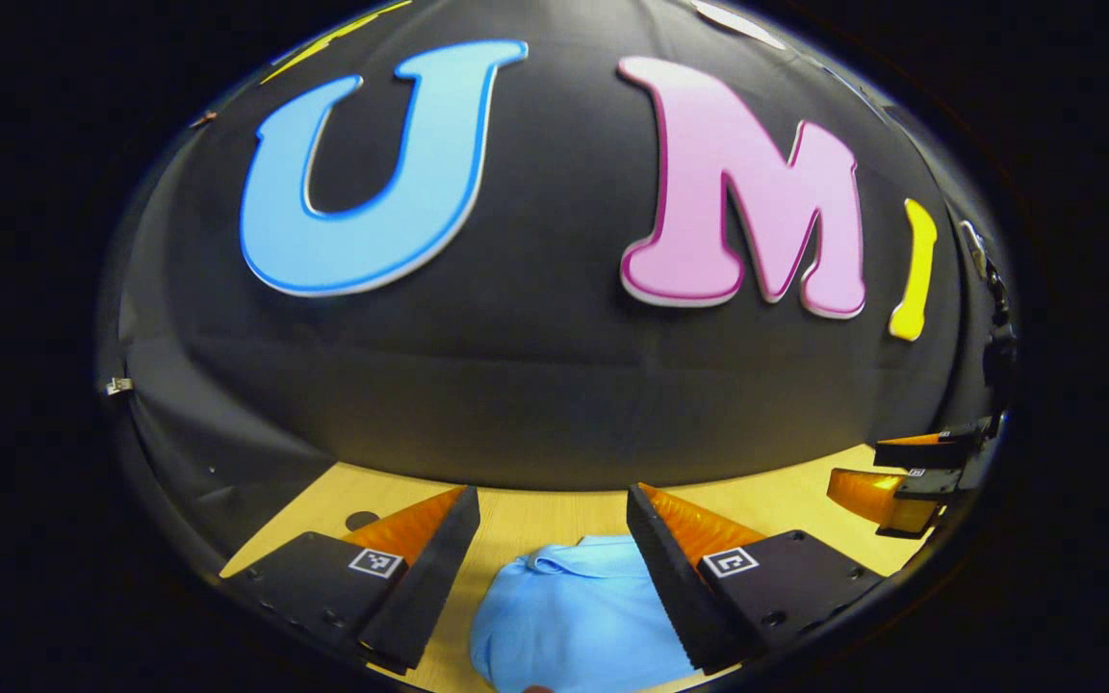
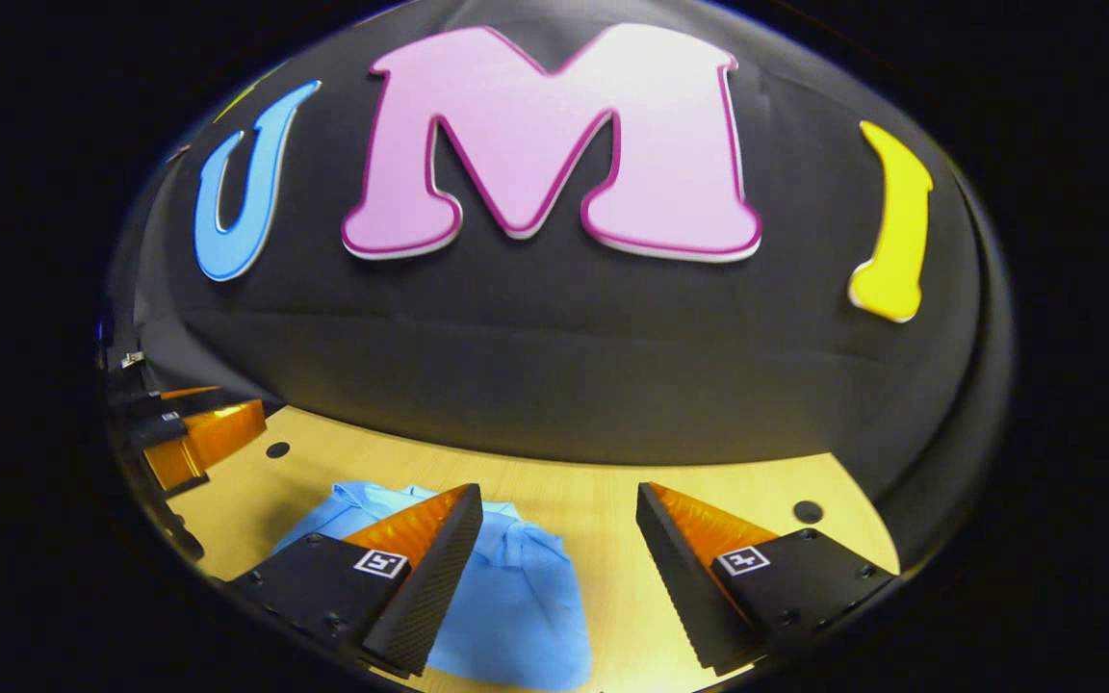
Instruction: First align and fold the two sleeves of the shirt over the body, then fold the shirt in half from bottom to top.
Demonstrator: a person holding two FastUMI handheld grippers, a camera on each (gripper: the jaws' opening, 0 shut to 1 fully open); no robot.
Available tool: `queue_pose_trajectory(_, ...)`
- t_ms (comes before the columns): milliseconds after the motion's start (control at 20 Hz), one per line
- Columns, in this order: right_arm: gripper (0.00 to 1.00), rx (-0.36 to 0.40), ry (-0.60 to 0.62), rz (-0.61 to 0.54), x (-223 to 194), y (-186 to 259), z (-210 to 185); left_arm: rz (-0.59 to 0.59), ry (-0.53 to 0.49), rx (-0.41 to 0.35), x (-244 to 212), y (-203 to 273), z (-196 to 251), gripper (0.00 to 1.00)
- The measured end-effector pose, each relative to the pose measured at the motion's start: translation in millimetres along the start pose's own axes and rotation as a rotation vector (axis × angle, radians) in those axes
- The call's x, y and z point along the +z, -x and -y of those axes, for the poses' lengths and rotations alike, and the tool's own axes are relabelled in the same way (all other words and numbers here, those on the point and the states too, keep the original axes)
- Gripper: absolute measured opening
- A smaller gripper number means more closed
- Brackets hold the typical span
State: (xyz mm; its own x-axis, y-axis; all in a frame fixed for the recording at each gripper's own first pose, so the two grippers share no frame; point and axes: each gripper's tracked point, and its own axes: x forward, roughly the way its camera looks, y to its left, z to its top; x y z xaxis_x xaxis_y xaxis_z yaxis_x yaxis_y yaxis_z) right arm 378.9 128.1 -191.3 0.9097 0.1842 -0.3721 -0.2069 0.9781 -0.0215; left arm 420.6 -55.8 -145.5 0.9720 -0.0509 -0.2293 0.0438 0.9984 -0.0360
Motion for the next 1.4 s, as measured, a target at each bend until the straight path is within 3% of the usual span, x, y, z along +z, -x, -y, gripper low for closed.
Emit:
queue_pose_trajectory(300, 0.99, -0.024, -0.05, 0.104, 45, 128, 6, 0.082, 0.049, -0.028, 56, 121, 4, 0.99)
queue_pose_trajectory(600, 0.99, -0.043, -0.114, 0.17, 70, 252, 5, 0.116, 0.003, -0.033, 64, 253, -9, 0.99)
queue_pose_trajectory(950, 0.99, -0.063, -0.111, 0.196, 52, 354, -8, 0.148, -0.002, -0.049, 52, 365, -17, 0.99)
queue_pose_trajectory(1150, 0.99, -0.076, -0.047, 0.198, 32, 403, -16, 0.158, 0.05, -0.078, 37, 413, -13, 0.99)
queue_pose_trajectory(1400, 0.98, -0.08, -0.053, 0.238, 26, 458, -22, 0.17, 0.031, -0.083, 26, 456, -16, 1.0)
